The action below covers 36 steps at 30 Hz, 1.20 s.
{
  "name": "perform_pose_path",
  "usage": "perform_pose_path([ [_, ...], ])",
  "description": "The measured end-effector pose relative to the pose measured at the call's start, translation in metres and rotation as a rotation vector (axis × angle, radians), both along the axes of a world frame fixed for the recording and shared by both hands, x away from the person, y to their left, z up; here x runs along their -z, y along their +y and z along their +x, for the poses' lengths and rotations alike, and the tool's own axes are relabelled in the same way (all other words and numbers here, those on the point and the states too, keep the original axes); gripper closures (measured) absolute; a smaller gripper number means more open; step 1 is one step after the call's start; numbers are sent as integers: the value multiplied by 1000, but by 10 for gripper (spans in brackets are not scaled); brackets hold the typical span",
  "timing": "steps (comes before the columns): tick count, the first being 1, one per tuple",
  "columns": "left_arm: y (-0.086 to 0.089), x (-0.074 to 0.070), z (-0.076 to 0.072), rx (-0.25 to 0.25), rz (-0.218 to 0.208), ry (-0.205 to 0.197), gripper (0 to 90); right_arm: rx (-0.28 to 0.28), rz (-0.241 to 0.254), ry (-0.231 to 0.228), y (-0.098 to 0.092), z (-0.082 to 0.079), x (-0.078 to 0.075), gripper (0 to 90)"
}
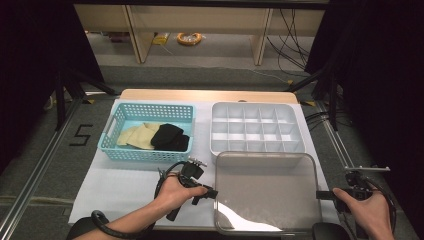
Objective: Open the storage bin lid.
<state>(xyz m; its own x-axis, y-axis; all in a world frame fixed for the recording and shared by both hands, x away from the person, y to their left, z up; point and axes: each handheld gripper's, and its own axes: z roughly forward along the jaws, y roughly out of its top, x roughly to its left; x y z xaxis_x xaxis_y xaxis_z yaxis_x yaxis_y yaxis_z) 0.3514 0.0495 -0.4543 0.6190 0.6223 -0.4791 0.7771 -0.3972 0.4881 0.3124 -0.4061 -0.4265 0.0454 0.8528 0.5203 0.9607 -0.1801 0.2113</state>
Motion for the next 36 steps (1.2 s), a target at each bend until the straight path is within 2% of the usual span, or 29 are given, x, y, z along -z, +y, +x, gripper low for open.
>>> perform_pose_path([
  [1,2,0,1,43,32,-8,703,-4,-5,6,-1,-1,0,733],
  [4,-1,1,-3,15,9,5,704,-11,-10,12,-1,-1,0,732],
  [5,0,1,-2,42,30,6,706,-41,-22,-2,-4,-1,2,730],
  [8,-2,2,-4,22,11,8,707,-38,-22,-2,-3,-1,2,729],
  [9,0,2,-4,54,33,5,707,-11,1,25,-1,-2,1,730],
  [11,0,3,-5,53,27,4,707,-23,-9,28,-2,-2,1,729],
  [12,-2,4,-6,30,7,12,707,-65,-43,-8,-5,-2,3,728],
  [13,0,3,-5,62,27,7,706,-62,-41,-6,-5,-2,3,728],
  [14,0,3,-5,52,23,11,706,-7,-12,11,-2,-2,2,728],
  [15,0,3,-5,52,23,11,706,-7,-12,11,-2,-2,2,728],
  [16,0,3,-5,52,23,13,707,19,2,21,0,-1,2,727],
  [17,-2,3,-7,28,6,16,706,3,-17,18,-1,0,2,726],
  [19,-2,3,-7,28,8,16,706,6,-9,24,0,-1,2,726],
  [20,-2,3,-8,31,9,18,706,6,-9,24,0,-1,2,726],
  [21,0,3,-7,64,27,16,706,-15,-12,17,-2,-2,3,725],
  [23,-2,4,-8,62,16,32,702,-22,-21,31,-2,-2,4,726],
  [25,-3,5,-8,63,19,33,702,-12,-22,24,-2,-2,6,725],
  [27,-5,8,-10,76,22,52,692,-16,-29,36,-4,-4,10,727],
  [29,-6,10,-10,81,29,53,683,4,-19,50,-4,-4,13,730],
  [30,-6,10,-10,81,29,53,683,-19,-20,49,-6,-4,13,731],
  [31,-5,9,-9,81,31,46,682,5,-7,63,-4,-4,12,731],
  [32,-5,9,-9,81,31,46,680,5,-7,63,-4,-4,12,731],
  [33,-6,8,-8,72,36,36,680,-22,-20,43,-7,-3,14,731],
  [35,-7,8,-8,82,48,29,667,8,-4,93,-5,-1,13,728],
  [36,-8,8,-8,90,53,27,667,8,-4,93,-5,-1,13,728],
])
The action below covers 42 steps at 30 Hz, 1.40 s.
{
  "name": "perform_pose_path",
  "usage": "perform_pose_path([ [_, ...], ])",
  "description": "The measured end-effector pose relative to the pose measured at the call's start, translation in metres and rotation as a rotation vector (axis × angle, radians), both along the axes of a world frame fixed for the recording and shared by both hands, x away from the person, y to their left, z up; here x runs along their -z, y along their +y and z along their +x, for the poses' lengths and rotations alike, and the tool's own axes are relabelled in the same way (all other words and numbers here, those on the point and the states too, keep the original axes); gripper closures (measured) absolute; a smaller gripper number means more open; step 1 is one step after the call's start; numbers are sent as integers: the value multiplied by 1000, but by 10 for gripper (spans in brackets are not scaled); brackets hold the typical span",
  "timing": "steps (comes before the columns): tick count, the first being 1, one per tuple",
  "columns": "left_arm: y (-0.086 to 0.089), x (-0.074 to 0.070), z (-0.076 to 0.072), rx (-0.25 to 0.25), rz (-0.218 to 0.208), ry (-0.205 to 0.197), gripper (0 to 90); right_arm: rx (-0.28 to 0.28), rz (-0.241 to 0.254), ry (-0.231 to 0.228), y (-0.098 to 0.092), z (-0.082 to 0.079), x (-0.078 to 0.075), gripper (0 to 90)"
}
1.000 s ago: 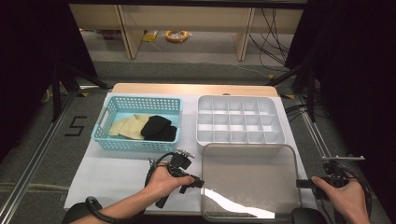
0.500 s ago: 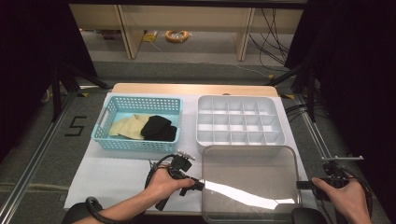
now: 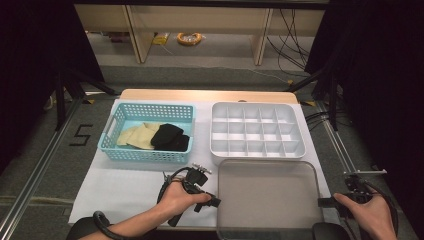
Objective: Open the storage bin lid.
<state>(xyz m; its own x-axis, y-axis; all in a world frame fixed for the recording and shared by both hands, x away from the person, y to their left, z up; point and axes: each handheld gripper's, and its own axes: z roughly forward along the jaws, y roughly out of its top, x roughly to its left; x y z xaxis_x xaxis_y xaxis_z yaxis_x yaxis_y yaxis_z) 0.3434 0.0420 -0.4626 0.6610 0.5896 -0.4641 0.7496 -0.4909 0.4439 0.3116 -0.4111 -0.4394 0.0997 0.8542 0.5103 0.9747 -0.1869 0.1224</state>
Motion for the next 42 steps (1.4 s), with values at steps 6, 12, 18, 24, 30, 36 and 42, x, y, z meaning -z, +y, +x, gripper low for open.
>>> perform_pose_path([
  [6,6,-4,8,-23,28,-101,582,-10,-22,13,0,5,6,726],
  [12,18,-18,19,-52,30,-249,502,-34,-93,-75,1,10,0,735],
  [18,29,-30,26,-92,5,-374,462,34,-91,-130,8,11,-8,711],
  [24,45,-36,32,-107,11,-442,422,-16,-140,-247,12,17,-12,679],
  [30,64,-41,37,-153,-4,-484,415,18,-95,-265,24,24,-14,649],
  [36,84,-47,37,-207,-42,-519,402,58,-88,-291,31,28,-16,630],
  [42,111,-50,38,-277,-56,-584,387,54,-69,-346,37,32,-20,621],
])
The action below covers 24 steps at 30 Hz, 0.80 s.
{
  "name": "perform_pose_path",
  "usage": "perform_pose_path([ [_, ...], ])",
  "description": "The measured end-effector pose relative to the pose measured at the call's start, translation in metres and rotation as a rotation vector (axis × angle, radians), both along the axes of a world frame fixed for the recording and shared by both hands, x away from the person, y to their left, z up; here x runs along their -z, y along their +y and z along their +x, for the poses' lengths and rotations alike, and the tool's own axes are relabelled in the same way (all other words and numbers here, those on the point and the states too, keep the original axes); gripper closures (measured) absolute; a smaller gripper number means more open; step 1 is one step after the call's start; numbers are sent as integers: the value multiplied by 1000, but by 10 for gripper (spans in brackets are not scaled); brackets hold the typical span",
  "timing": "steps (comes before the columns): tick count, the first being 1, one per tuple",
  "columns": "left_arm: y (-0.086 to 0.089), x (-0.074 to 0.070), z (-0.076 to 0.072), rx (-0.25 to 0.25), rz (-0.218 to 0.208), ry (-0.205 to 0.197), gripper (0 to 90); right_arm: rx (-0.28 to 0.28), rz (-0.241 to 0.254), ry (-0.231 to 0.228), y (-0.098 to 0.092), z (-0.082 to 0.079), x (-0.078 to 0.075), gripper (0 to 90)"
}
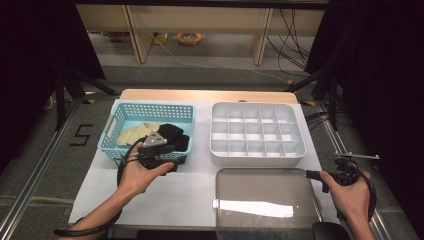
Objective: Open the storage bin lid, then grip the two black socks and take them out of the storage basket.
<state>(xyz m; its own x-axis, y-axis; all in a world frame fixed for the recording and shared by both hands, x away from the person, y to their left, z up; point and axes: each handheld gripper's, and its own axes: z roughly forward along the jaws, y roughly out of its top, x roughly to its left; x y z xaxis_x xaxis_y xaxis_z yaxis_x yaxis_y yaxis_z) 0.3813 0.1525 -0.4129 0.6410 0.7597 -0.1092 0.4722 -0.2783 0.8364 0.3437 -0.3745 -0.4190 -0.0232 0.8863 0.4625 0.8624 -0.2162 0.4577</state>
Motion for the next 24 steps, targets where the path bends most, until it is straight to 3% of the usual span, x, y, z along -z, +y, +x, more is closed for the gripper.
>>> perform_pose_path([
  [1,7,1,1,-14,-14,-8,386,-45,-66,-74,-4,2,1,620],
  [2,9,2,0,-35,-34,-14,383,-8,-87,-67,1,4,-1,619],
  [4,17,4,0,-64,-48,-19,381,0,-101,-90,1,5,-2,620],
  [5,20,5,0,-73,-54,-16,379,-1,-106,-132,2,6,-2,619],
  [6,25,8,0,-88,-78,-14,379,-49,-156,-215,-2,9,-1,619],
  [7,26,9,0,-96,-86,-11,377,4,-109,-176,4,7,-4,619],
  [10,29,9,0,-108,-96,-17,376,-7,-135,-191,3,6,-4,620],
  [11,30,9,-1,-109,-97,-21,376,-5,-146,-215,3,5,-2,621],
  [14,30,9,-1,-105,-104,-26,374,24,-120,-201,5,2,-1,622],
  [17,30,10,0,-112,-111,-24,373,25,-143,-222,2,1,1,619],
  [19,30,10,1,-112,-105,-17,373,61,-83,-184,6,-2,-2,619],
  [20,31,10,1,-110,-102,-24,373,44,-131,-218,3,0,1,618],
  [21,31,10,1,-114,-104,-23,373,32,-146,-233,3,0,1,617],
  [22,31,9,2,-115,-107,-24,373,33,-160,-233,3,0,1,616],
  [23,32,8,2,-116,-102,-22,373,47,-140,-216,6,-1,0,616],
  [24,33,8,3,-120,-106,-21,373,28,-156,-230,4,0,0,616],
])
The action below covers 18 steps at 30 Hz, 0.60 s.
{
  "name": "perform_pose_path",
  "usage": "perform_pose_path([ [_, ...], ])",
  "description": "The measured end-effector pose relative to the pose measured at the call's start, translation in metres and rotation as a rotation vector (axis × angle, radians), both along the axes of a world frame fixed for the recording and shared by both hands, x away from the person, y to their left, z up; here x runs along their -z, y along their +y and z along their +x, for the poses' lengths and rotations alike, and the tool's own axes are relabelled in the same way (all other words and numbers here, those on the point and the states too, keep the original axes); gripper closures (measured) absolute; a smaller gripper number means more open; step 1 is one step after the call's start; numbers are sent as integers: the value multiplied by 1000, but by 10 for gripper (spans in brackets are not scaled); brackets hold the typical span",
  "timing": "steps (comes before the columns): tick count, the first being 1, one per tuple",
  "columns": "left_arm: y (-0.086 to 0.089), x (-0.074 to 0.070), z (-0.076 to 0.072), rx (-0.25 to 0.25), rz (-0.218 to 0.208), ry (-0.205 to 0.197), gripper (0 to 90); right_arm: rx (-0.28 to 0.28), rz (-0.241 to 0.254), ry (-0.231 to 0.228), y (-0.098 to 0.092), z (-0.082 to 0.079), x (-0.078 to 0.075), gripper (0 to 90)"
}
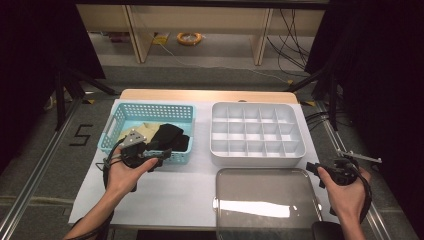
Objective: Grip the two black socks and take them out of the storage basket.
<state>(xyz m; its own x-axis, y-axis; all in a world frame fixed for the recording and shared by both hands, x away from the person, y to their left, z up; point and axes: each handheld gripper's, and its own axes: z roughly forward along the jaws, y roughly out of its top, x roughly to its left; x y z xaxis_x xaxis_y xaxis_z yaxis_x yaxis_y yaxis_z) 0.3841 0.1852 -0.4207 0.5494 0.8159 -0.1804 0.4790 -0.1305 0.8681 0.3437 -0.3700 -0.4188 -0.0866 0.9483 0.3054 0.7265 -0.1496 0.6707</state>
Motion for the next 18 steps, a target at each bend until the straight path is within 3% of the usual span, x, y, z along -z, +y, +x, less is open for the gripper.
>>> perform_pose_path([
  [7,8,-8,7,-28,-1,7,380,-12,-15,-2,3,1,2,623],
  [8,9,-9,9,-32,0,6,391,-12,-39,-3,5,2,0,624],
  [9,13,-12,11,-36,8,9,397,-4,-9,-1,7,2,-1,625],
  [10,13,-12,11,-36,8,9,403,-4,-9,-1,7,2,-1,625],
  [11,14,-14,14,-42,6,16,403,-19,-30,-2,6,2,-1,626],
  [15,17,-19,26,-65,33,38,436,-29,-8,4,10,2,-2,627],
  [18,14,-21,39,-61,60,58,443,-25,-24,0,10,3,-2,626],
])
